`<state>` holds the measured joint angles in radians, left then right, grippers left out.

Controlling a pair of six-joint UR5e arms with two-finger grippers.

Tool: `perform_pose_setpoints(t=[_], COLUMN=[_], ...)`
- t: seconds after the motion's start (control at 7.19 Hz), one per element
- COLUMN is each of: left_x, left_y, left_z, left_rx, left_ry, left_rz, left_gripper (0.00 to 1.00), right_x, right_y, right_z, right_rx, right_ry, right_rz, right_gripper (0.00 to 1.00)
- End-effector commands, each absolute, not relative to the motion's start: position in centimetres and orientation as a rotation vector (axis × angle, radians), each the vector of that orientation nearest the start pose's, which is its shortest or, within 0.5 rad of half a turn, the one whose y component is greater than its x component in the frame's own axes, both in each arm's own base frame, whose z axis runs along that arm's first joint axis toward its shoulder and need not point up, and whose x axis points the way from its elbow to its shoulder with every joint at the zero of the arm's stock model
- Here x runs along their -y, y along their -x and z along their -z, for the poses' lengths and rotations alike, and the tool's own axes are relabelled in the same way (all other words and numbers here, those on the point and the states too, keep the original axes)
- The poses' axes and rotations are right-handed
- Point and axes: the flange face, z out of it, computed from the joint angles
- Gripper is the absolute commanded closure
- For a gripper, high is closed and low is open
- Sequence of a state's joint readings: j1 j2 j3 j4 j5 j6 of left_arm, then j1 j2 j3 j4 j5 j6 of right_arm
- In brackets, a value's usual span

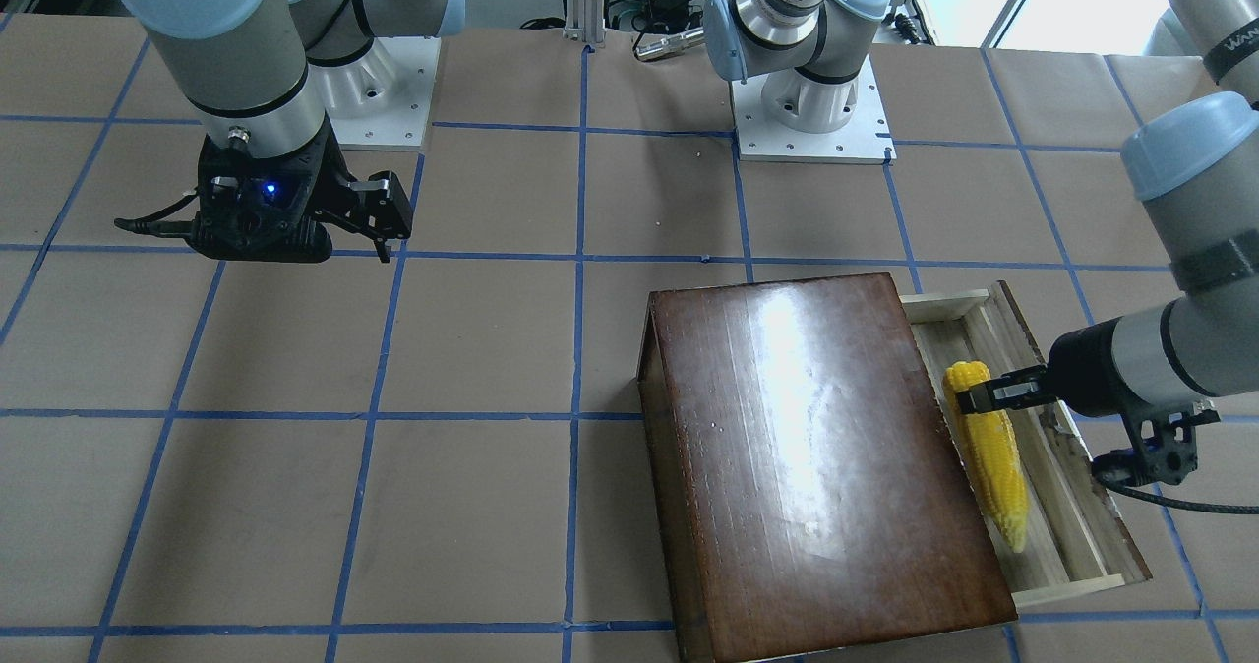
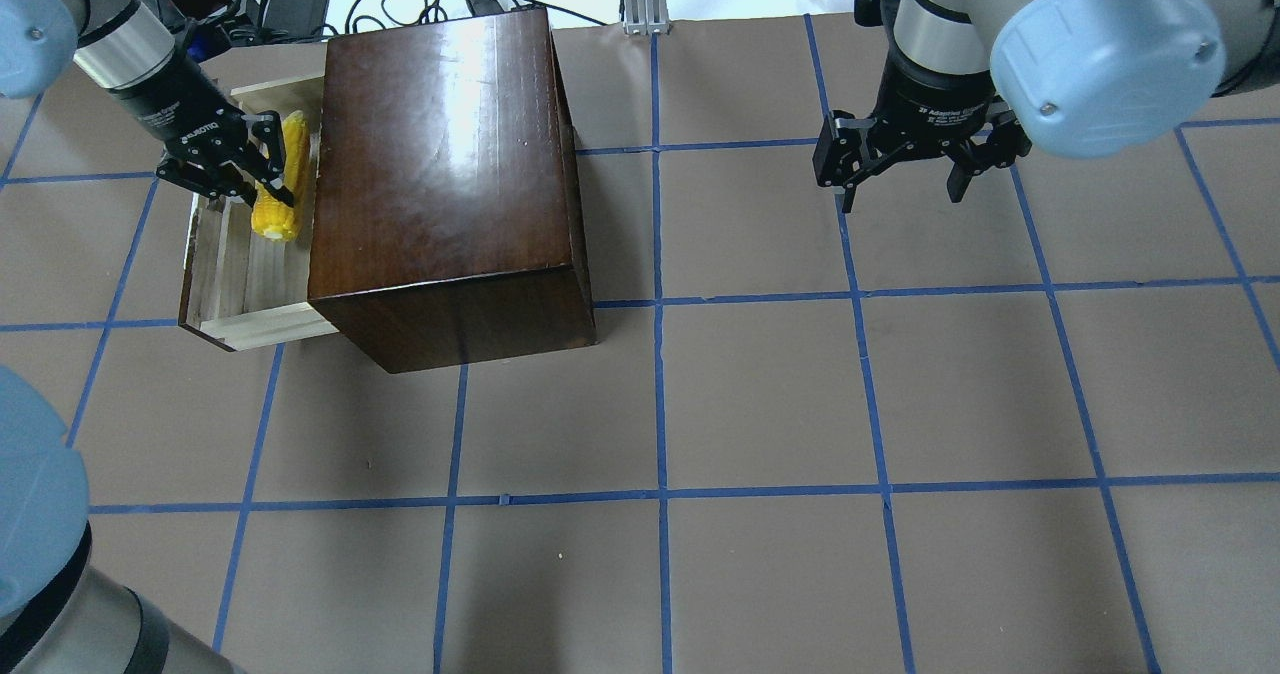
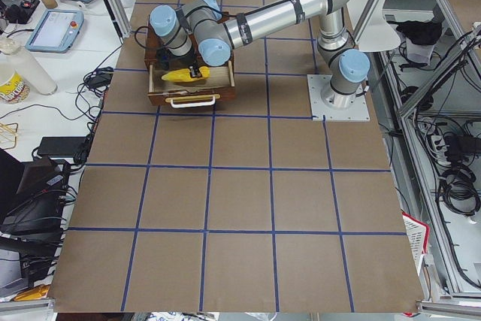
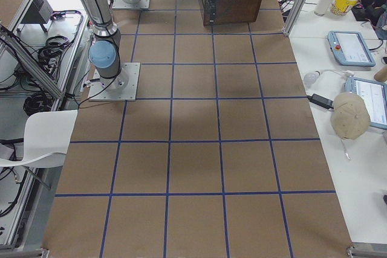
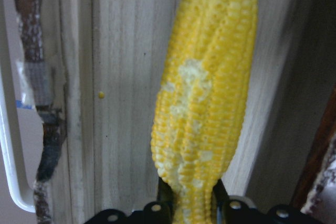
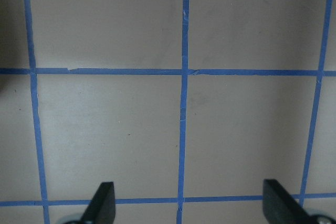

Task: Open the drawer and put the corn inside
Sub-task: 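Lower the corn into the drawer and open the left gripper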

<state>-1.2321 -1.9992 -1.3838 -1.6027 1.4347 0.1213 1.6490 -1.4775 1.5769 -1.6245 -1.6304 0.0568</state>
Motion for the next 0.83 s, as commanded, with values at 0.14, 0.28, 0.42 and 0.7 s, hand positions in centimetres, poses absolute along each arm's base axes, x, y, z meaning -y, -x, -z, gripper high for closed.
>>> perform_pose_setpoints(t=[0.14,0.28,0.42,0.7], left_x=[64.2,64.0,63.8,63.2], left_y=[-7.1,-7.0,-7.2,-7.0], left_z=[-32.7,-33.6,-35.0,-38.0], left_rx=[-3.286,-3.286,-3.28,-3.272], left_ry=[0.393,0.398,0.404,0.397], left_rz=[-0.408,-0.388,-0.361,-0.293], left_gripper=[0.0,0.0,0.0,0.0], right_x=[51.4,51.4,51.3,51.4], right_y=[-16.8,-16.8,-16.8,-16.8], right_z=[-44.3,-44.3,-44.3,-44.3], right_rx=[-3.203,-3.203,-3.203,-3.203], right_ry=[0.037,0.037,0.037,0.037], right_rz=[-0.065,-0.065,-0.067,-0.065], right_gripper=[0.0,0.0,0.0,0.0])
